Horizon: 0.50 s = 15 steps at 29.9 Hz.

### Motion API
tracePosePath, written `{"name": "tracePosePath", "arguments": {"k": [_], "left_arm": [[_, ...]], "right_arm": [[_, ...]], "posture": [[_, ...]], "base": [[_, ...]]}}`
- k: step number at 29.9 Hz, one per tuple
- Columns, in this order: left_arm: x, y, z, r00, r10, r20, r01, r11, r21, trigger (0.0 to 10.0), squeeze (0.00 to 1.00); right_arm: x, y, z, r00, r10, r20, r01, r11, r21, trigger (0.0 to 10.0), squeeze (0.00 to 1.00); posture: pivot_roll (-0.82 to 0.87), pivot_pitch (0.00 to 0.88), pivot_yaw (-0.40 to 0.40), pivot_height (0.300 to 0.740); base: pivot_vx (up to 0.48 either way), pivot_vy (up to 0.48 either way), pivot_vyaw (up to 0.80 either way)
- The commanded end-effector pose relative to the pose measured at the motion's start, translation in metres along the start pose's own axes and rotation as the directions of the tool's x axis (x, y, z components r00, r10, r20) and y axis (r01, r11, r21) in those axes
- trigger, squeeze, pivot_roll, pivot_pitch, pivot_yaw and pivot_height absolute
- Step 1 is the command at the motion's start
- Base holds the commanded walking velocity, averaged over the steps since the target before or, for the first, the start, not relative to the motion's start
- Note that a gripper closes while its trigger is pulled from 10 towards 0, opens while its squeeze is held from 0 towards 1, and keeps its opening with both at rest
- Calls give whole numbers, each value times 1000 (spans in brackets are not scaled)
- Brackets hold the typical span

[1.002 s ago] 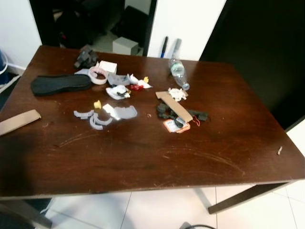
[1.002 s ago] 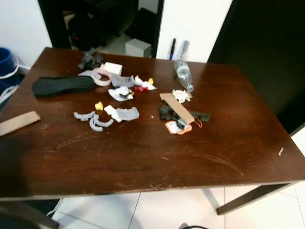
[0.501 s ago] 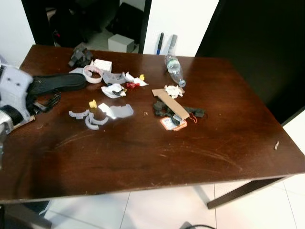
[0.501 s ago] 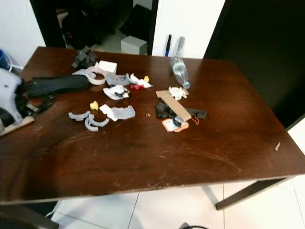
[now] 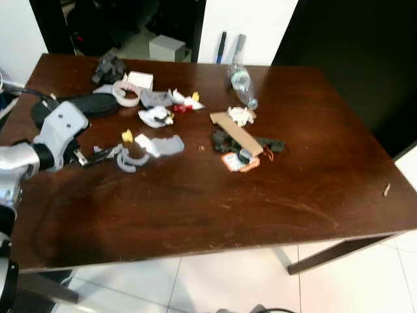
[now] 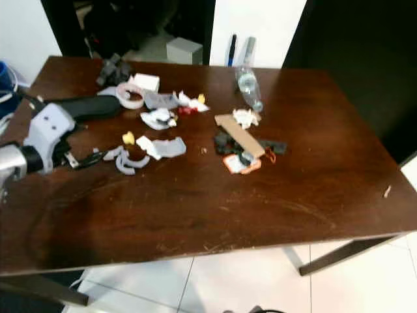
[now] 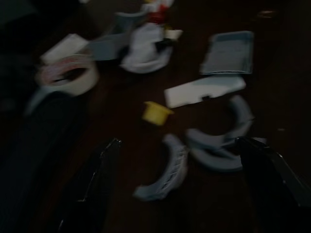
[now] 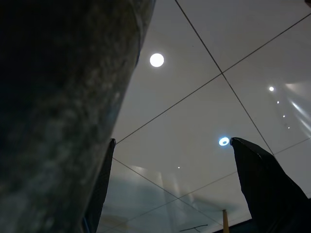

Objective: Picking trash to rubbish bin

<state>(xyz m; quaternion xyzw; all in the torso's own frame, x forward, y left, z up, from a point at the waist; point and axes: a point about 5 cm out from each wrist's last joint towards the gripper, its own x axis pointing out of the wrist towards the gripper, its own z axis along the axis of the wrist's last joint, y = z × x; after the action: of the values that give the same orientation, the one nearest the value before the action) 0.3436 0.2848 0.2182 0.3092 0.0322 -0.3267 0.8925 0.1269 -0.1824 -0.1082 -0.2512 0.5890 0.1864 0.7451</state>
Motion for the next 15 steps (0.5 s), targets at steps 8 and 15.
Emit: {"name": "tracePosePath", "arguments": {"k": [8,15], "left_arm": [[8,-7,-5,997,-75,14,76,996,-42,10000,0],[10,-9,-7,996,-84,2,84,996,-29,10000,0]], "right_arm": [[0,5,-25,998,29,-48,-28,999,21,10000,0],[-1,3,-32,998,23,-62,-21,999,24,10000,0]], "posture": [[15,267,-152,740],[-2,276,-159,740]], "base": [[0,0,0],[0,0,0]]}}
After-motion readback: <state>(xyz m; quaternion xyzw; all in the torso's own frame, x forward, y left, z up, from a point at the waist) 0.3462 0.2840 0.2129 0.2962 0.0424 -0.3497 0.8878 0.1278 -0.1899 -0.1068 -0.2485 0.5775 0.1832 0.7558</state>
